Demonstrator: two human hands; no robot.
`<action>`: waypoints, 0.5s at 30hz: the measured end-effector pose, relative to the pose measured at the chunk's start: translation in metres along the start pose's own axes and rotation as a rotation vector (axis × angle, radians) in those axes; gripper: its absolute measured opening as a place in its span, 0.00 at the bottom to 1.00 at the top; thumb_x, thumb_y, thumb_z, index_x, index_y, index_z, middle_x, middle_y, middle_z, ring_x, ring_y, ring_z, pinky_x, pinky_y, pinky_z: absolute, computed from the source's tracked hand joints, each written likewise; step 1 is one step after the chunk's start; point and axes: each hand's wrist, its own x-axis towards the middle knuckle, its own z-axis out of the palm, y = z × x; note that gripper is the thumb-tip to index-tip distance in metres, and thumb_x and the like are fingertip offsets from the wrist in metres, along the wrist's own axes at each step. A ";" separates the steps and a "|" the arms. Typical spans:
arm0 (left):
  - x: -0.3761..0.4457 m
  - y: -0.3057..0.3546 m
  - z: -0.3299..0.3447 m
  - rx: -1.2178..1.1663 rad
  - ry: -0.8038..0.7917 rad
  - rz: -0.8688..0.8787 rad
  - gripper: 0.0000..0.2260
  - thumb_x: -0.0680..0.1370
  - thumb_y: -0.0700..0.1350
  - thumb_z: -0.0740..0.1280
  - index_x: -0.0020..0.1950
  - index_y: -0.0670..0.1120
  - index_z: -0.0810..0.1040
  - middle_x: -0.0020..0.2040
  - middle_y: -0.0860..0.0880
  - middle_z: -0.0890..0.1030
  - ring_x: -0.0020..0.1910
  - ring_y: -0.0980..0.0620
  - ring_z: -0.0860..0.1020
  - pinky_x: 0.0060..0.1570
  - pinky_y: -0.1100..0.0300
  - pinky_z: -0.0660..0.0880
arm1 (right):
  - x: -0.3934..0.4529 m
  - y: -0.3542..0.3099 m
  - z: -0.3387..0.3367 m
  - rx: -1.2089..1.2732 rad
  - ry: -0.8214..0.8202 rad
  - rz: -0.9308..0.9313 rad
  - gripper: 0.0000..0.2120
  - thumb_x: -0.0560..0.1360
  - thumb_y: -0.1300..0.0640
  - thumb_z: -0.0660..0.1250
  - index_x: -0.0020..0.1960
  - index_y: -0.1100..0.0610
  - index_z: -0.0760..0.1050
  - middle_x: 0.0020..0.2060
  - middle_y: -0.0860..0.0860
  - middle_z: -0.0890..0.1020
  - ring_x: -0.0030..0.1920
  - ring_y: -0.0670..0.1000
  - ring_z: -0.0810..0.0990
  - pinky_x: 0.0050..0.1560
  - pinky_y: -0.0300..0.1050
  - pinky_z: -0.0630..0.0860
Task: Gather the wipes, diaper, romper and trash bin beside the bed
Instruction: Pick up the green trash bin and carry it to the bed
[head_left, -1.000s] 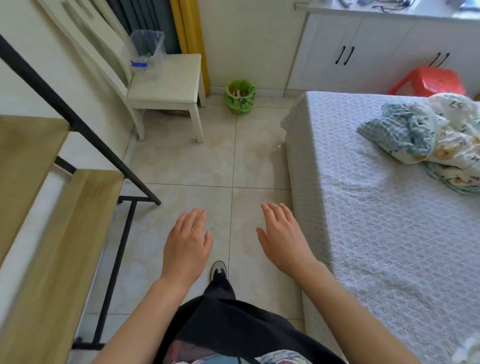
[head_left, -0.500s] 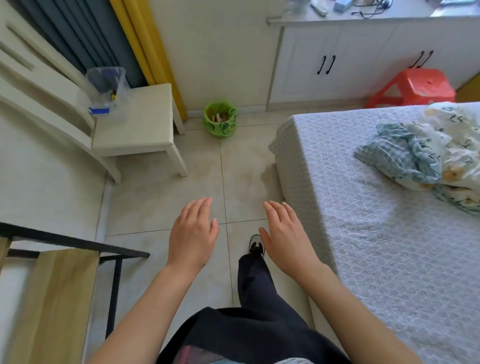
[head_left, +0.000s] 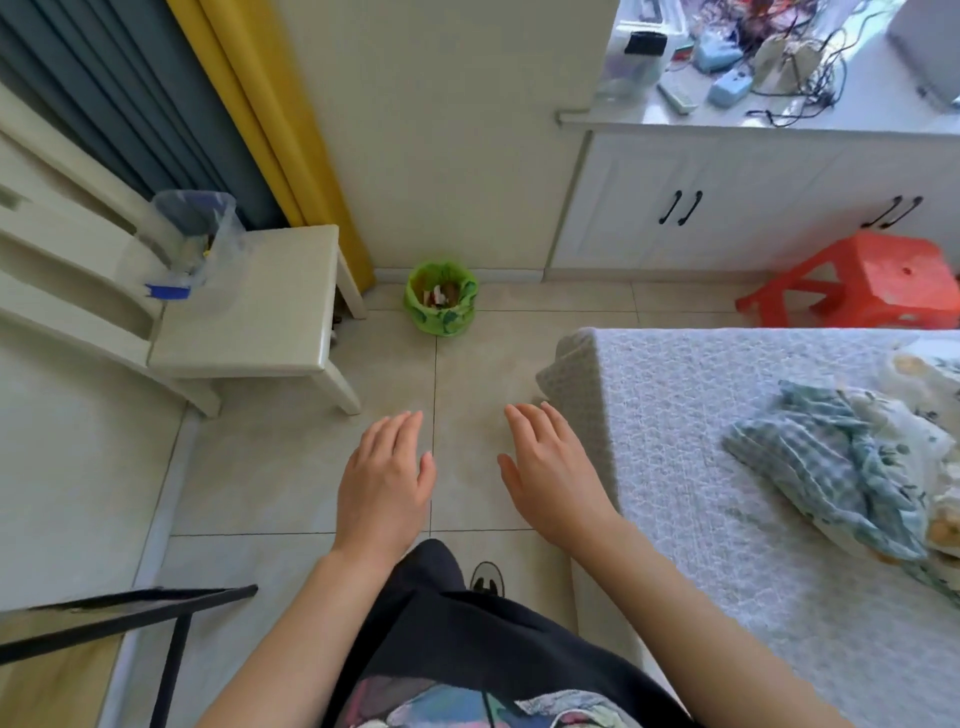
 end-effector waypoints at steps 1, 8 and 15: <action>0.014 -0.001 0.000 0.002 -0.005 -0.002 0.20 0.79 0.43 0.64 0.70 0.39 0.71 0.67 0.42 0.75 0.68 0.44 0.71 0.66 0.50 0.69 | 0.013 0.004 -0.002 0.009 -0.006 -0.002 0.27 0.80 0.50 0.58 0.75 0.61 0.58 0.72 0.56 0.66 0.74 0.60 0.60 0.74 0.54 0.58; 0.112 -0.023 0.001 0.017 -0.024 -0.019 0.19 0.78 0.43 0.65 0.68 0.39 0.73 0.63 0.43 0.78 0.64 0.45 0.74 0.61 0.51 0.73 | 0.109 0.024 -0.013 0.022 -0.025 0.014 0.27 0.80 0.51 0.57 0.75 0.60 0.58 0.72 0.55 0.66 0.74 0.59 0.60 0.75 0.53 0.57; 0.245 -0.068 -0.011 0.035 -0.059 -0.012 0.19 0.79 0.43 0.64 0.68 0.38 0.72 0.63 0.43 0.78 0.64 0.44 0.74 0.62 0.51 0.72 | 0.241 0.023 -0.036 0.035 -0.021 0.046 0.26 0.80 0.51 0.58 0.74 0.61 0.60 0.71 0.55 0.68 0.72 0.58 0.63 0.72 0.52 0.62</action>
